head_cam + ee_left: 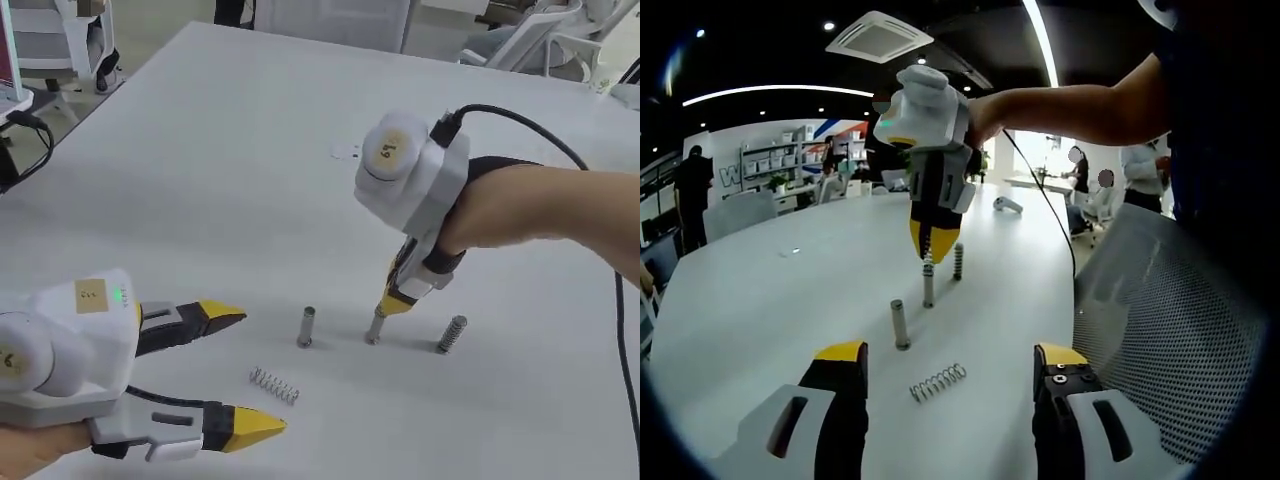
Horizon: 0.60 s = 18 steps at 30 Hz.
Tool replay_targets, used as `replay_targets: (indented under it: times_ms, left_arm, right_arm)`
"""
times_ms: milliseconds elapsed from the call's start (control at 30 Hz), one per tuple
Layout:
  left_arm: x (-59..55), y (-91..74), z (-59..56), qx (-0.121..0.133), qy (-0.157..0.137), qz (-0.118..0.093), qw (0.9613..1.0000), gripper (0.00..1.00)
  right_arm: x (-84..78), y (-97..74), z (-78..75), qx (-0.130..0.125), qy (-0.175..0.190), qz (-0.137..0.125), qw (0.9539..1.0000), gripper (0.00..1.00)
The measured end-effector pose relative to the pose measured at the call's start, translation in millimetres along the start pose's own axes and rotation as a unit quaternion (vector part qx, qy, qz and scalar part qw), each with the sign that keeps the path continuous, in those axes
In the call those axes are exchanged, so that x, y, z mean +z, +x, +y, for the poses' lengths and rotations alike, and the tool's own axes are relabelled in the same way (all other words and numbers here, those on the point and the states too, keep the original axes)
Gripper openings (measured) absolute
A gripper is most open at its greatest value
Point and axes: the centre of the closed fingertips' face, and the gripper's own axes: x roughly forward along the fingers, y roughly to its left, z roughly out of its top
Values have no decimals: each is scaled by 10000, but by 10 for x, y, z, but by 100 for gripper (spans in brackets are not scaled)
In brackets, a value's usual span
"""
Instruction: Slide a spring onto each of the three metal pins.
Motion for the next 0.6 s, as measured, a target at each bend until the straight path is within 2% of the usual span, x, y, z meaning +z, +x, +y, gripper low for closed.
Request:
replay_targets:
  times_ms: [333, 600]
  left_arm:
    - [14, 4, -8, -9, 11, -3, 10000, 62]
    - [11, -16, -11, 2, 8, 3, 10000, 61]
  right_arm:
    - [-33, 154, 13, 30, 55, 91, 9999, 8]
    - [-42, 270, -1, -43, 78, 92, 9999, 8]
